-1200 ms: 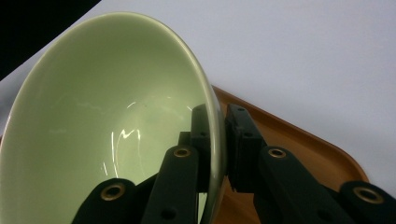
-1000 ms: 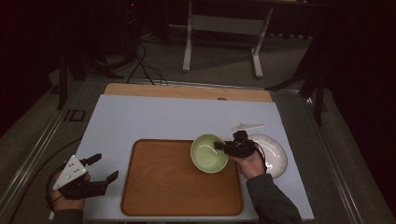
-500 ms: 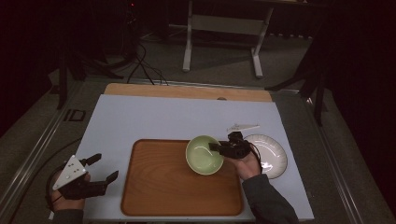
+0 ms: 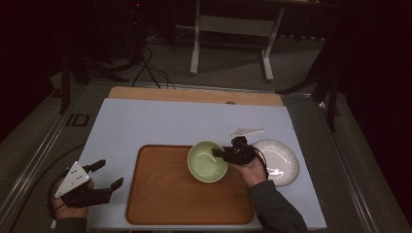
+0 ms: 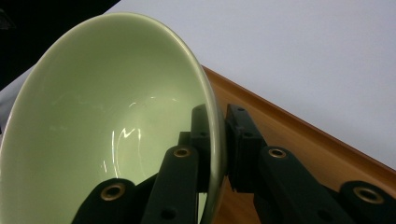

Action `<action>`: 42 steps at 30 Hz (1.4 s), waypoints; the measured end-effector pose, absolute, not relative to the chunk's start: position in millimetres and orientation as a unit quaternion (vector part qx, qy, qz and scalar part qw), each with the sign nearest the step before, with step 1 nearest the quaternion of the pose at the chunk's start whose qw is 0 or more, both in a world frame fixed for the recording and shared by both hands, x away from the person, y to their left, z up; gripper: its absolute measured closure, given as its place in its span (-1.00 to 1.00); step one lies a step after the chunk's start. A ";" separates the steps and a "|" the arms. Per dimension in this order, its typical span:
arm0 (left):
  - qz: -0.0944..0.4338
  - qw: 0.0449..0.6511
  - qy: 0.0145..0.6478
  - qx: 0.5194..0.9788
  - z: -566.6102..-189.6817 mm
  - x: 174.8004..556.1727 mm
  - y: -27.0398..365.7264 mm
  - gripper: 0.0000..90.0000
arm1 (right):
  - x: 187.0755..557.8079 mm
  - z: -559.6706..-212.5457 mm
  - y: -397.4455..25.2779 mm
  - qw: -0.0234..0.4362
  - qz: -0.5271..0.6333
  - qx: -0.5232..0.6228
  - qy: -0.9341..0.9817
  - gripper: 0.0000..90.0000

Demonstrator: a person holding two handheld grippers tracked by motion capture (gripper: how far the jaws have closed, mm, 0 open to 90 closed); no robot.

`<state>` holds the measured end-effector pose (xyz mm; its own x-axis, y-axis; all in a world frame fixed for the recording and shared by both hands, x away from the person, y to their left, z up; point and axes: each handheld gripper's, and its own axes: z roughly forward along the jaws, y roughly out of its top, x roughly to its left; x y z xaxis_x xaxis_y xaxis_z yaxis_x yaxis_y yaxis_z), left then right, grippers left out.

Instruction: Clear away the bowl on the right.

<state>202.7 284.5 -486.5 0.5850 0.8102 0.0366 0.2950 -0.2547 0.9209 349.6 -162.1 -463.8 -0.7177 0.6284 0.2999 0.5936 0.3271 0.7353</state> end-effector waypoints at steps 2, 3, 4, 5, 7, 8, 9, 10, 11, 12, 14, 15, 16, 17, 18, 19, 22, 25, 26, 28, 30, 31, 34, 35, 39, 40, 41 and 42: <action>0.266 0.485 0.370 0.746 -486.4 202.7 284.4 -0.66 | 349.1 -463.8 -160.1 0.018 0.443 0.373 0.815 0.83; 0.266 0.485 0.370 0.747 -486.4 202.6 284.4 -0.66 | 348.9 -463.8 -159.1 0.017 0.443 0.373 0.815 0.83; 0.266 0.485 0.370 0.747 -486.4 202.5 284.4 -0.66 | 348.8 -463.9 -158.2 0.017 0.443 0.372 0.816 0.83; 0.266 0.485 0.370 0.746 -486.4 202.5 284.5 -0.66 | 348.7 -464.2 -157.1 0.017 0.443 0.371 0.816 0.83; 0.265 0.487 0.371 0.745 -486.4 202.3 284.7 -0.66 | 348.3 -465.2 -155.2 0.014 0.442 0.370 0.817 0.83; 0.265 0.487 0.371 0.745 -486.4 202.3 284.7 -0.66 | 348.2 -465.8 -154.3 0.014 0.441 0.369 0.818 0.83; 0.265 0.487 0.371 0.745 -486.4 202.3 284.8 -0.66 | 348.0 -466.3 -153.3 0.013 0.440 0.369 0.819 0.83; 0.265 0.487 0.371 0.745 -486.4 202.3 284.7 -0.66 | 347.9 -467.0 -152.5 0.013 0.439 0.368 0.820 0.83; 0.265 0.487 0.371 0.745 -486.4 202.2 284.6 -0.66 | 347.7 -467.6 -151.7 0.012 0.439 0.368 0.820 0.83; 0.265 0.487 0.371 0.745 -486.4 202.2 284.6 -0.66 | 347.5 -468.3 -150.9 0.011 0.439 0.368 0.820 0.83; 0.266 0.487 0.370 0.746 -486.2 201.8 284.7 -0.66 | 346.9 -469.7 -149.0 0.010 0.438 0.365 0.821 0.83; 0.266 0.487 0.370 0.745 -486.2 201.8 284.9 -0.66 | 346.4 -470.2 -147.9 0.009 0.437 0.366 0.822 0.83; 0.265 0.487 0.371 0.745 -486.3 201.9 284.9 -0.66 | 346.1 -470.8 -147.1 0.008 0.436 0.365 0.822 0.83; 0.265 0.487 0.371 0.745 -486.4 202.0 284.9 -0.66 | 346.0 -471.4 -146.5 0.008 0.436 0.365 0.823 0.83; 0.265 0.487 0.371 0.745 -486.5 202.0 284.8 -0.66 | 346.0 -472.0 -145.9 0.007 0.436 0.365 0.823 0.83; 0.265 0.487 0.371 0.745 -486.5 202.0 284.8 -0.66 | 346.0 -472.0 -145.9 0.007 0.436 0.365 0.823 0.83; 0.265 0.487 0.371 0.745 -486.4 202.0 284.5 -0.66 | 345.8 -473.2 -143.8 0.006 0.434 0.363 0.824 0.83; 0.265 0.487 0.371 0.745 -486.4 202.0 284.6 -0.66 | 345.8 -473.5 -143.1 0.004 0.435 0.363 0.824 0.83; 0.265 0.487 0.371 0.745 -486.4 201.9 284.7 -0.66 | 345.8 -473.8 -142.5 0.004 0.435 0.363 0.824 0.83; 0.265 0.487 0.371 0.745 -486.4 201.9 284.8 -0.66 | 345.8 -474.4 -141.4 0.004 0.435 0.362 0.825 0.83; 0.265 0.487 0.371 0.745 -486.3 201.7 285.0 -0.66 | 345.4 -475.8 -139.8 0.003 0.433 0.361 0.826 0.83; 0.265 0.487 0.371 0.745 -486.3 201.7 285.0 -0.66 | 345.3 -476.3 -139.6 0.002 0.432 0.361 0.826 0.83; 0.265 0.487 0.371 0.745 -486.3 201.7 284.9 -0.66 | 345.3 -478.1 -138.9 0.002 0.431 0.361 0.827 0.83; 0.265 0.487 0.371 0.745 -486.3 201.7 284.9 -0.66 | 345.3 -478.1 -138.9 0.002 0.431 0.361 0.827 0.83; 0.265 0.487 0.371 0.745 -486.4 201.6 285.2 -0.66 | 344.9 -480.2 -137.8 0.000 0.429 0.361 0.828 0.83; 0.266 0.487 0.371 0.745 -486.3 201.5 285.2 -0.66 | 344.7 -480.6 -137.5 0.000 0.429 0.362 0.828 0.83; 0.266 0.487 0.371 0.745 -486.3 201.5 285.2 -0.66 | 344.6 -481.2 -137.2 -0.001 0.429 0.362 0.828 0.83; 0.265 0.486 0.371 0.745 -486.4 201.5 285.2 -0.66 | 344.2 -482.3 -136.4 -0.003 0.427 0.362 0.829 0.83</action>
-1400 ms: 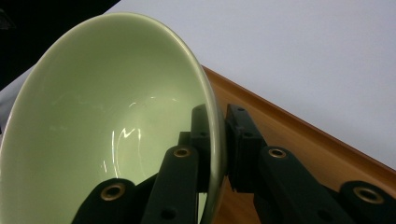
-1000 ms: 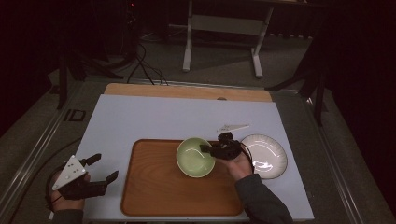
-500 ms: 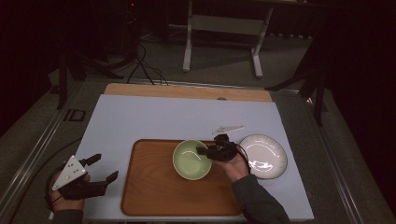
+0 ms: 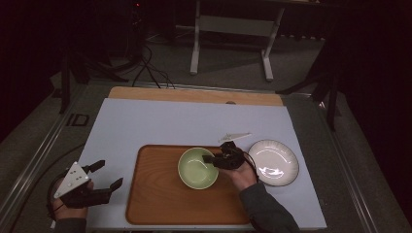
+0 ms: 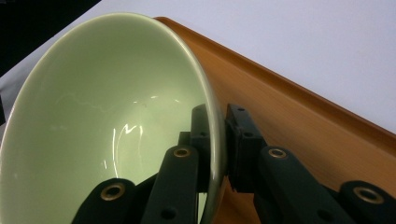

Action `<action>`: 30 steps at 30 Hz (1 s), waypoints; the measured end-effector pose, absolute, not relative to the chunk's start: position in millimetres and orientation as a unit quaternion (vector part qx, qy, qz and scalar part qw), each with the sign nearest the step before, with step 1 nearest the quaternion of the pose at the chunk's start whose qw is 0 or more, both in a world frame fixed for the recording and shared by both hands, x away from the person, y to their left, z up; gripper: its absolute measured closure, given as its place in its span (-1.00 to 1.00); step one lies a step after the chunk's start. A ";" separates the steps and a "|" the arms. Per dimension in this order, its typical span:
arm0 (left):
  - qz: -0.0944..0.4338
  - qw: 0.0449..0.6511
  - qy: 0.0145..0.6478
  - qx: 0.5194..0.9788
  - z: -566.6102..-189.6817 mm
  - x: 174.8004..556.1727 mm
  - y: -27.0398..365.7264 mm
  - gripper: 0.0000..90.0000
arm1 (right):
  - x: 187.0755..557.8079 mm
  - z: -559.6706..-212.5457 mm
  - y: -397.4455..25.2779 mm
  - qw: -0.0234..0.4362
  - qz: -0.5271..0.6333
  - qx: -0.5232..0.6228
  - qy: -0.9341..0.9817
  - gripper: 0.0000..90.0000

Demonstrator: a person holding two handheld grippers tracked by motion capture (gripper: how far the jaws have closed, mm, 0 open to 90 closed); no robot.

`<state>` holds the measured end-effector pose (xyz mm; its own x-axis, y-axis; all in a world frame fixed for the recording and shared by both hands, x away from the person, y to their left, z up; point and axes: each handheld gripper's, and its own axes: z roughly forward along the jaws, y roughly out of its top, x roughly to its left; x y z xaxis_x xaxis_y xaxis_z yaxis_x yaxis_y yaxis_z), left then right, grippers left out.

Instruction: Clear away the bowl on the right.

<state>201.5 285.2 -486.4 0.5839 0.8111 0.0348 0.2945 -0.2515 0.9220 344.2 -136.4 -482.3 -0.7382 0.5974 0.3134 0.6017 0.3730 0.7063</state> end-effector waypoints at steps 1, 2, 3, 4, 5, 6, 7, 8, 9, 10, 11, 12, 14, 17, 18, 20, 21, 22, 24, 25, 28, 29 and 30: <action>0.265 0.486 0.371 0.745 -486.4 201.5 285.0 -0.66 | 344.0 -482.9 -135.9 0.002 -0.426 -0.362 -0.829 0.83; 0.265 0.486 0.371 0.745 -486.4 201.5 285.0 -0.66 | 343.9 -483.4 -135.4 0.002 -0.426 -0.361 -0.830 0.83; 0.266 0.487 0.370 0.745 -486.3 201.4 285.1 -0.66 | 343.7 -484.0 -135.0 0.002 -0.425 -0.360 -0.830 0.83; 0.266 0.486 0.370 0.745 -486.2 201.3 285.3 -0.66 | 343.5 -484.4 -134.6 0.003 -0.424 -0.360 -0.831 0.83; 0.266 0.486 0.370 0.745 -486.2 201.3 285.3 -0.66 | 343.5 -484.4 -134.6 0.003 -0.424 -0.360 -0.831 0.83; 0.266 0.486 0.370 0.745 -486.2 201.2 285.4 -0.66 | 343.3 -485.0 -134.2 0.003 -0.423 -0.360 -0.831 0.83; 0.266 0.486 0.370 0.745 -486.2 201.2 285.6 -0.66 | 343.0 -485.5 -133.8 0.003 -0.423 -0.360 -0.832 0.83; 0.266 0.486 0.370 0.745 -486.2 201.2 285.5 -0.66 | 342.6 -486.6 -133.2 0.004 -0.421 -0.360 -0.832 0.83; 0.266 0.486 0.370 0.745 -486.2 201.2 285.5 -0.66 | 342.4 -487.2 -132.9 0.005 -0.421 -0.360 -0.833 0.83; 0.266 0.486 0.370 0.745 -486.2 201.3 285.4 -0.66 | 342.2 -487.8 -132.6 0.005 -0.420 -0.360 -0.833 0.83; 0.266 0.486 0.370 0.745 -486.3 201.3 285.2 -0.66 | 342.0 -488.4 -132.2 0.005 -0.419 -0.360 -0.833 0.83; 0.266 0.486 0.370 0.745 -486.3 201.3 285.2 -0.66 | 341.8 -489.4 -131.8 0.006 -0.419 -0.360 -0.834 0.83; 0.267 0.486 0.370 0.745 -486.2 201.2 285.4 -0.66 | 341.5 -491.6 -130.9 0.008 -0.417 -0.359 -0.835 0.83; 0.267 0.486 0.370 0.745 -486.2 201.1 285.4 -0.66 | 341.1 -494.7 -129.4 0.009 -0.413 -0.359 -0.837 0.83; 0.267 0.486 0.370 0.745 -486.2 201.1 285.4 -0.66 | 341.0 -495.4 -129.0 0.009 -0.412 -0.359 -0.838 0.83; 0.267 0.486 0.370 0.745 -486.2 201.1 285.4 -0.66 | 340.7 -497.4 -128.0 0.011 -0.409 -0.359 -0.839 0.83; 0.267 0.486 0.370 0.745 -486.2 201.1 285.4 -0.66 | 340.6 -498.5 -127.6 0.011 -0.409 -0.359 -0.839 0.83; 0.267 0.486 0.370 0.745 -486.2 201.1 285.4 -0.66 | 340.6 -499.6 -127.0 0.011 -0.408 -0.358 -0.839 0.83; 0.267 0.486 0.370 0.745 -486.2 201.1 285.4 -0.66 | 340.4 -502.0 -125.7 0.013 -0.405 -0.360 -0.840 0.83; 0.267 0.486 0.370 0.746 -486.2 201.0 285.4 -0.66 | 340.4 -503.3 -125.1 0.014 -0.403 -0.359 -0.842 0.83; 0.267 0.486 0.370 0.745 -486.2 201.0 285.5 -0.66 | 340.6 -506.3 -124.7 0.021 -0.402 -0.359 -0.842 0.83; 0.267 0.486 0.370 0.745 -486.2 201.0 285.6 -0.66 | 340.5 -506.4 -124.9 0.023 -0.401 -0.360 -0.842 0.83; 0.267 0.486 0.370 0.745 -486.2 201.0 285.5 -0.66 | 340.7 -506.6 -125.0 0.025 -0.400 -0.360 -0.843 0.83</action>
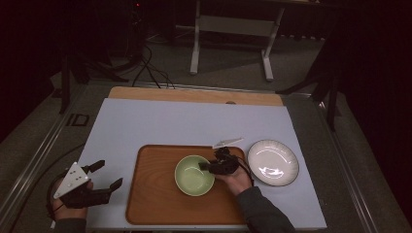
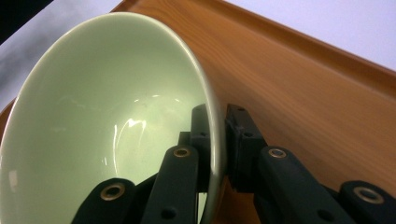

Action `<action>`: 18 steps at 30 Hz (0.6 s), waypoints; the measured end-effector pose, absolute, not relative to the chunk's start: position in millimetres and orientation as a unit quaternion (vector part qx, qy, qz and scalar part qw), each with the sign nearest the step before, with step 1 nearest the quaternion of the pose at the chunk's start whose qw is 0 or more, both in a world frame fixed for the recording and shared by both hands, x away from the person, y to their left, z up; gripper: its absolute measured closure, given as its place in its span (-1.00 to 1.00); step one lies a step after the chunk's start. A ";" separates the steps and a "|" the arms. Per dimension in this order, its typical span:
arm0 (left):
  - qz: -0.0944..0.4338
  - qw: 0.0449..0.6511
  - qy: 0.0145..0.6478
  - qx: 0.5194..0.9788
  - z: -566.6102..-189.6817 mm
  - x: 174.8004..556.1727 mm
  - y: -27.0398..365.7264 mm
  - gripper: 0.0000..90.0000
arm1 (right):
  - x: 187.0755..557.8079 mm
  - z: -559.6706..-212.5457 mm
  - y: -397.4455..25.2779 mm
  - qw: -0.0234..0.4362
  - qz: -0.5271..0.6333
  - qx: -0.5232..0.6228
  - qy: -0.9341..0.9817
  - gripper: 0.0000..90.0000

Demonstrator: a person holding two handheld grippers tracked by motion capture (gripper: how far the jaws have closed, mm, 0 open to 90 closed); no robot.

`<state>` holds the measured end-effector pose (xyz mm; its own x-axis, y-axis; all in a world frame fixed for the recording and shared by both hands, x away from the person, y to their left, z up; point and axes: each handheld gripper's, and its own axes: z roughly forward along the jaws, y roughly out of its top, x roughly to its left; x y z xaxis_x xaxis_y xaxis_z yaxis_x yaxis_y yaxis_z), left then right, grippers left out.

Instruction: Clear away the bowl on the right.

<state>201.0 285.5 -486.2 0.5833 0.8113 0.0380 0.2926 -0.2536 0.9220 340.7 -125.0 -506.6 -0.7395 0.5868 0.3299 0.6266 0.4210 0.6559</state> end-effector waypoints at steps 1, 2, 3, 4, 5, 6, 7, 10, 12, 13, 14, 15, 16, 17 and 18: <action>0.267 0.486 0.370 0.745 -486.3 201.1 285.4 -0.66 | 340.7 -506.5 -125.0 0.027 -0.397 -0.360 -0.843 0.83; 0.267 0.486 0.370 0.745 -486.3 201.1 285.3 -0.66 | 341.1 -506.7 -125.2 0.031 -0.395 -0.359 -0.845 0.83; 0.267 0.486 0.370 0.746 -486.3 201.1 285.3 -0.66 | 341.2 -506.7 -124.9 0.036 -0.392 -0.359 -0.846 0.83; 0.267 0.486 0.370 0.746 -486.3 201.1 285.2 -0.66 | 341.2 -506.8 -124.7 0.037 -0.391 -0.358 -0.847 0.83; 0.267 0.486 0.370 0.746 -486.3 201.1 285.1 -0.66 | 341.5 -506.9 -124.5 0.039 -0.390 -0.358 -0.847 0.83; 0.267 0.485 0.370 0.746 -486.2 201.1 285.1 -0.66 | 342.1 -507.1 -124.4 0.041 -0.388 -0.358 -0.848 0.83; 0.267 0.485 0.370 0.746 -486.2 201.1 285.1 -0.66 | 342.3 -507.2 -124.1 0.042 -0.387 -0.359 -0.849 0.83; 0.267 0.485 0.371 0.745 -486.4 201.1 285.3 -0.66 | 342.7 -507.8 -123.2 0.041 -0.384 -0.360 -0.849 0.83; 0.267 0.485 0.371 0.745 -486.4 201.1 285.3 -0.66 | 343.5 -508.7 -122.6 0.038 -0.379 -0.362 -0.851 0.83; 0.267 0.485 0.370 0.746 -486.3 201.1 285.3 -0.66 | 343.5 -508.9 -122.0 0.037 -0.378 -0.362 -0.851 0.82; 0.267 0.485 0.371 0.745 -486.3 201.0 285.4 -0.66 | 344.0 -509.1 -121.8 0.040 -0.376 -0.362 -0.852 0.82; 0.267 0.486 0.371 0.745 -486.3 201.0 285.4 -0.66 | 344.2 -509.2 -121.5 0.043 -0.376 -0.361 -0.852 0.82; 0.267 0.486 0.371 0.745 -486.3 201.0 285.4 -0.66 | 344.0 -509.0 -121.0 0.045 -0.375 -0.359 -0.854 0.81; 0.267 0.486 0.371 0.745 -486.3 201.1 285.3 -0.66 | 343.6 -508.6 -120.3 0.047 -0.374 -0.357 -0.855 0.80; 0.267 0.485 0.371 0.745 -486.3 201.1 285.3 -0.66 | 343.0 -508.4 -119.5 0.047 -0.372 -0.354 -0.857 0.79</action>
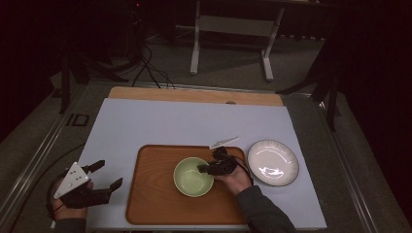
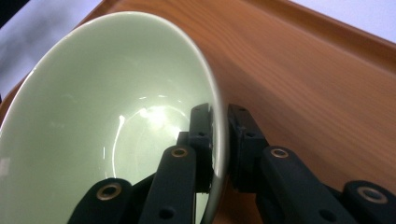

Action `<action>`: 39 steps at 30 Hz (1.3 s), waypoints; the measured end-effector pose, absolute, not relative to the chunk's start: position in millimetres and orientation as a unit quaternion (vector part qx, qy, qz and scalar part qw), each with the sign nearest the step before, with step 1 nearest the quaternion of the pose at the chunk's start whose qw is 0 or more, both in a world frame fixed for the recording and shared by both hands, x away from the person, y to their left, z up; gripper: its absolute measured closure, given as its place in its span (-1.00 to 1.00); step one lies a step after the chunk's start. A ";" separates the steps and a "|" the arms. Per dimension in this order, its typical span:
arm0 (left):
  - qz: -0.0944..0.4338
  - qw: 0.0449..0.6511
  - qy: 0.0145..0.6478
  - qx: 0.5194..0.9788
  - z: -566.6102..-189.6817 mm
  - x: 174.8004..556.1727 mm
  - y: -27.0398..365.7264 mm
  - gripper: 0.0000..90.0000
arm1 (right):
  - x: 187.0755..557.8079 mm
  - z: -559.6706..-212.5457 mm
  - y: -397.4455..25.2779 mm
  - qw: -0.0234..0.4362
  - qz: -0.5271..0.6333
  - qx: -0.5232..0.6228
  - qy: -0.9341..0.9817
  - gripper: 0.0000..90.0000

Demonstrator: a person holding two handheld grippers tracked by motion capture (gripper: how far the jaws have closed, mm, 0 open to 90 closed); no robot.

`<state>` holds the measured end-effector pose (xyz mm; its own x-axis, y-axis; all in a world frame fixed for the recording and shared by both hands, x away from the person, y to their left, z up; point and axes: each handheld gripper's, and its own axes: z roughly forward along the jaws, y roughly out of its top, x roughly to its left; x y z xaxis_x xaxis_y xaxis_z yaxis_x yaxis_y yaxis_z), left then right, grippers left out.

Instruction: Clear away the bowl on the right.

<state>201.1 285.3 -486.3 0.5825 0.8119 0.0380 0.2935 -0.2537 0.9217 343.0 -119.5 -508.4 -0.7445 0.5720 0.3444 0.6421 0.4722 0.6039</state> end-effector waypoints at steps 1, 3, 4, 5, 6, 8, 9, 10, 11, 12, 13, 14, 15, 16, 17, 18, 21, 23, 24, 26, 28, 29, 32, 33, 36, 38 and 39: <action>0.267 0.485 0.371 0.745 -486.3 201.1 285.3 -0.66 | 342.8 -508.6 -118.8 0.048 -0.370 -0.353 -0.858 0.77; 0.267 0.485 0.371 0.745 -486.2 201.0 285.3 -0.66 | 342.4 -509.8 -117.9 0.047 -0.367 -0.350 -0.861 0.68; 0.267 0.485 0.371 0.745 -486.3 200.9 285.4 -0.66 | 341.9 -510.7 -117.6 0.043 -0.364 -0.349 -0.863 0.67; 0.267 0.485 0.371 0.745 -486.3 200.9 285.4 -0.66 | 341.6 -510.9 -118.5 0.045 -0.370 -0.348 -0.860 0.62; 0.268 0.485 0.371 0.745 -486.3 201.0 285.5 -0.66 | 341.5 -510.6 -119.6 0.047 -0.376 -0.348 -0.858 0.55; 0.267 0.485 0.371 0.745 -486.4 201.1 285.3 -0.66 | 340.4 -508.1 -121.9 0.042 -0.384 -0.342 -0.856 0.45; 0.267 0.485 0.371 0.745 -486.4 201.1 285.1 -0.66 | 340.0 -506.4 -123.0 0.039 -0.386 -0.341 -0.856 0.42; 0.267 0.485 0.371 0.746 -486.4 201.1 285.1 -0.66 | 339.8 -504.5 -124.2 0.036 -0.387 -0.341 -0.856 0.38; 0.267 0.484 0.371 0.746 -486.3 201.0 285.0 -0.66 | 339.9 -502.5 -125.6 0.031 -0.388 -0.338 -0.857 0.35; 0.268 0.484 0.371 0.745 -486.3 201.0 285.1 -0.66 | 339.8 -500.3 -127.2 0.026 -0.392 -0.336 -0.856 0.32; 0.268 0.485 0.372 0.745 -486.3 201.0 285.1 -0.66 | 339.7 -498.0 -128.7 0.023 -0.395 -0.334 -0.856 0.29; 0.268 0.484 0.372 0.745 -486.4 201.1 285.2 -0.66 | 339.5 -495.5 -130.3 0.020 -0.397 -0.332 -0.856 0.26; 0.268 0.484 0.372 0.745 -486.4 201.1 285.2 -0.66 | 339.1 -493.1 -131.8 0.017 -0.400 -0.330 -0.855 0.23; 0.268 0.484 0.373 0.745 -486.4 201.1 285.3 -0.66 | 338.6 -490.6 -133.2 0.014 -0.404 -0.327 -0.854 0.21; 0.268 0.484 0.373 0.745 -486.4 201.1 285.3 -0.66 | 338.1 -488.1 -134.9 0.009 -0.406 -0.324 -0.854 0.19; 0.268 0.483 0.374 0.745 -486.5 201.1 285.4 -0.66 | 337.7 -485.5 -136.8 0.003 -0.409 -0.321 -0.854 0.16; 0.268 0.483 0.375 0.745 -486.6 201.2 285.8 -0.66 | 337.0 -478.1 -143.1 -0.008 -0.418 -0.317 -0.852 0.12; 0.268 0.482 0.376 0.744 -486.6 201.2 285.9 -0.66 | 336.7 -473.0 -148.1 -0.020 -0.422 -0.314 -0.850 0.10; 0.268 0.482 0.377 0.744 -486.6 201.2 285.9 -0.66 | 336.5 -470.2 -151.2 -0.026 -0.426 -0.313 -0.849 0.08; 0.268 0.481 0.378 0.745 -486.7 201.4 286.0 -0.66 | 336.0 -464.8 -158.2 -0.037 -0.433 -0.313 -0.844 0.06; 0.267 0.480 0.381 0.744 -487.0 201.5 285.9 -0.66 | 335.2 -459.6 -166.0 -0.052 -0.437 -0.313 -0.842 0.00; 0.267 0.479 0.382 0.744 -487.1 201.7 286.1 -0.66 | 334.4 -457.2 -170.1 -0.060 -0.438 -0.313 -0.841 -0.01; 0.268 0.476 0.388 0.742 -487.5 202.1 286.7 -0.66 | 331.9 -451.9 -184.6 -0.091 -0.437 -0.312 -0.838 -0.08; 0.268 0.474 0.392 0.742 -487.7 202.3 287.0 -0.66 | 330.7 -450.6 -190.1 -0.103 -0.438 -0.315 -0.836 -0.10; 0.266 0.471 0.400 0.739 -488.6 203.3 288.2 -0.66 | 326.7 -448.0 -208.1 -0.134 -0.442 -0.324 -0.825 -0.15; 0.266 0.469 0.406 0.738 -489.1 203.6 288.9 -0.66 | 323.8 -448.2 -220.4 -0.154 -0.441 -0.329 -0.820 -0.15; 0.266 0.468 0.408 0.738 -489.3 203.9 289.3 -0.66 | 321.7 -448.7 -226.4 -0.167 -0.438 -0.332 -0.818 -0.15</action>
<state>203.9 289.3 -489.3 0.5262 0.8503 0.0104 0.3524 -0.2292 0.9073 321.7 -226.4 -448.7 -0.7241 0.6895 0.0178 0.3969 0.3955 0.8283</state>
